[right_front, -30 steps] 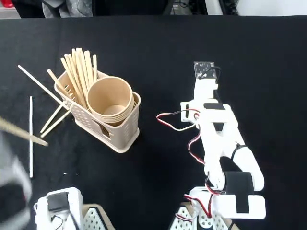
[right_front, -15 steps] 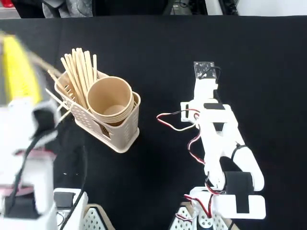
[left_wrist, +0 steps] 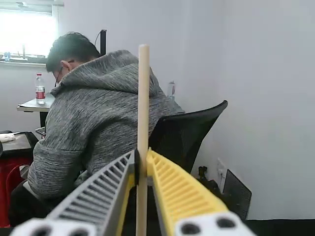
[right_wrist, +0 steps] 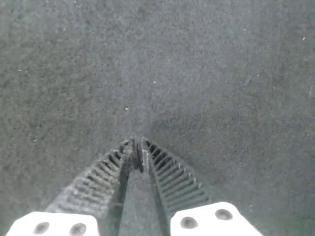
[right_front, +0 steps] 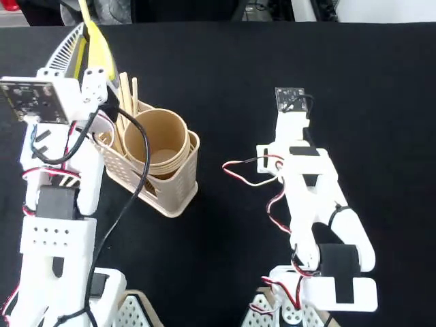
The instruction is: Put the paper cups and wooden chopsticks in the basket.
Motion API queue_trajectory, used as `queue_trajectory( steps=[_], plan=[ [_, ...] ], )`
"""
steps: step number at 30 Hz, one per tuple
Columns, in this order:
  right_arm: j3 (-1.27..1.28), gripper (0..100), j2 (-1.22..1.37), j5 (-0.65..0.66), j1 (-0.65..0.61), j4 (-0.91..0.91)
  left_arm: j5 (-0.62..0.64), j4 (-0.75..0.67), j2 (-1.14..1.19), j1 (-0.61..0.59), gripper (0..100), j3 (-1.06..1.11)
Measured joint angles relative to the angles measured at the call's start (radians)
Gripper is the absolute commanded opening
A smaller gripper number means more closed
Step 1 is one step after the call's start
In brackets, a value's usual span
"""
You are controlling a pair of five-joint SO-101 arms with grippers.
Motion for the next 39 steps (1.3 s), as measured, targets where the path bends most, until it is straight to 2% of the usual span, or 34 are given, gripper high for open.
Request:
queue_trajectory(
  steps=[5, 10, 13, 18, 31, 34, 39],
  plan=[
    [0.0, 1.5, 0.0, 0.0, 0.0, 0.0, 0.0, 0.0, 0.0, 0.002, 4, -0.002],
    [0.0, 1.5, 0.0, 0.0, 0.0, 0.0, 0.0, 0.06, 0.0, 0.006, 11, -0.028],
    [0.0, 1.5, 0.0, 0.0, 0.0, 0.0, 0.046, 0.121, 0.008, 0.005, 11, -0.072],
    [0.0, 1.5, 0.0, 0.0, 0.0, 0.0, 0.117, 0.14, 0.009, -0.049, 11, -0.098],
    [0.0, 1.5, 0.0, 0.0, 0.0, 0.0, 0.123, 0.155, 0.009, -0.051, 11, -0.098],
    [0.0, 1.5, 0.0, 0.0, 0.0, 0.0, 0.123, 0.203, 0.014, -0.055, 11, -0.132],
    [0.0, 1.5, 0.0, 0.0, 0.0, 0.0, 0.123, 0.367, 0.012, -0.101, 14, -0.278]
  ],
)
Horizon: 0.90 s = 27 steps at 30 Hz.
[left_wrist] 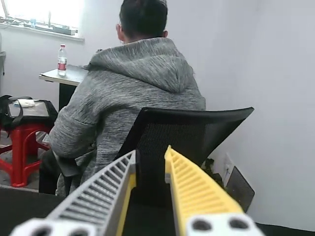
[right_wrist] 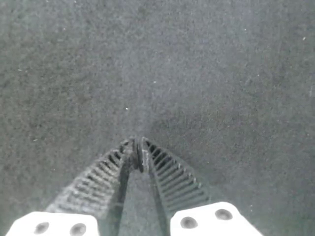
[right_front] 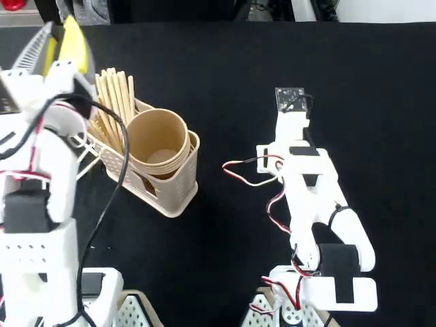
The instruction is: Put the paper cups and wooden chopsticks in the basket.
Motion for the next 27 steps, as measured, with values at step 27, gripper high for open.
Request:
queue_trajectory(
  steps=[27],
  plan=[
    [0.0, 1.4, 0.0, 0.0, 0.0, -0.02, -0.187, 1.166, 1.27, -0.341, 14, -1.335]
  ],
)
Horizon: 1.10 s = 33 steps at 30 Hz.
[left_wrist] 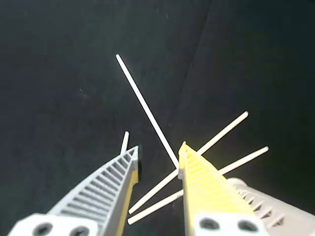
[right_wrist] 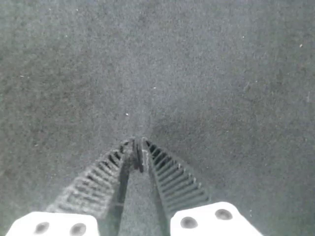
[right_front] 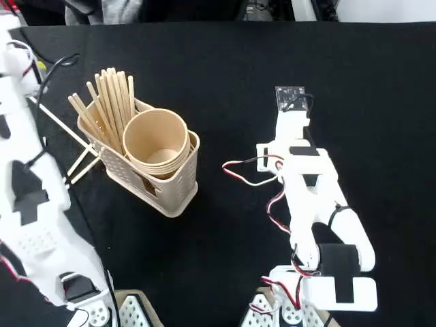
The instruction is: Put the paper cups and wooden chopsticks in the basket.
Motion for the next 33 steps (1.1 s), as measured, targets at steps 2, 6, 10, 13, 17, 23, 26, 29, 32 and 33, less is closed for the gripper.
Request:
queue_trajectory(
  steps=[2, 6, 10, 13, 17, 23, 26, 29, 32, 33],
  plan=[
    [0.0, 1.4, 0.0, 0.0, 0.0, 0.0, -0.011, 0.02, 0.063, 0.0, 14, -0.017],
    [0.0, 1.4, 0.0, 0.0, 0.0, 0.0, -0.074, 0.055, 0.16, -0.049, 14, -0.017],
    [0.0, 1.4, 0.0, 0.0, 0.0, 0.0, -0.089, 0.058, 0.215, -0.075, 14, 0.002],
    [0.0, 1.4, 0.0, 0.0, 0.0, 0.0, -0.091, 0.057, 0.275, -0.064, 14, 0.025],
    [0.0, 1.4, 0.0, 0.0, 0.0, 0.0, -0.091, 0.048, 0.342, -0.043, 15, 0.02],
    [0.0, 1.4, 0.0, 0.0, 0.0, 0.0, -0.13, 0.048, 0.474, -0.086, 18, -0.083],
    [0.0, 1.4, 0.0, 0.0, 0.0, 0.0, -0.193, 0.046, 0.54, -0.138, 18, -0.137],
    [0.0, 1.4, 0.0, 0.0, 0.0, 0.0, -0.287, 0.044, 0.605, -0.19, 18, -0.173],
    [0.0, 1.4, 0.0, 0.0, 0.0, 0.0, -0.33, 0.041, 0.677, -0.203, 18, -0.206],
    [0.0, 1.4, 0.0, 0.0, 0.0, 0.0, -0.333, 0.041, 0.704, -0.198, 18, -0.222]
  ],
)
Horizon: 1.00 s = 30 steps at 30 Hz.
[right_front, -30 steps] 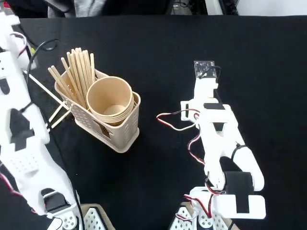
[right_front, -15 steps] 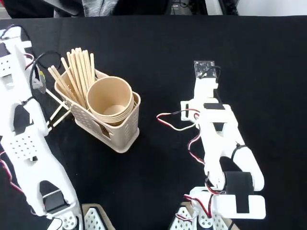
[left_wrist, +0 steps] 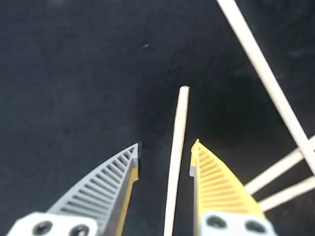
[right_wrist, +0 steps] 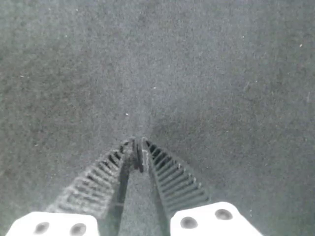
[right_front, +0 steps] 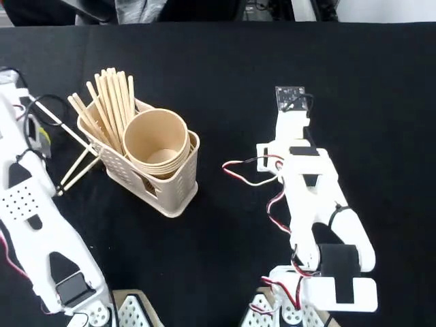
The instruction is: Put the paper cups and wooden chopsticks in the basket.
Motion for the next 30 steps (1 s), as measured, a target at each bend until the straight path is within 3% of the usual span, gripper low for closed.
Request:
queue_trajectory(
  steps=[2, 7, 15, 18, 23, 30],
  plan=[
    [0.003, 1.4, 0.0, 0.0, 0.0, 0.0, -0.003, -0.014, 0.054, 0.005, 17, -0.031],
    [0.006, 1.4, 0.0, 0.0, 0.0, 0.0, -0.014, -0.011, 0.149, 0.015, 2, -0.144],
    [0.008, 1.5, 0.0, 0.0, 0.0, 0.0, 0.003, 0.015, 0.235, 0.034, 3, -0.334],
    [0.008, 1.5, 0.0, 0.0, 0.0, 0.0, 0.109, 0.02, 0.239, -0.002, 3, -0.428],
    [0.008, 1.5, 0.0, 0.0, 0.0, 0.0, 0.218, 0.02, 0.074, -0.066, 3, -0.436],
    [0.008, 1.5, 0.0, 0.0, 0.0, -0.002, 0.356, 0.02, -0.351, -0.072, 3, -0.296]
  ],
)
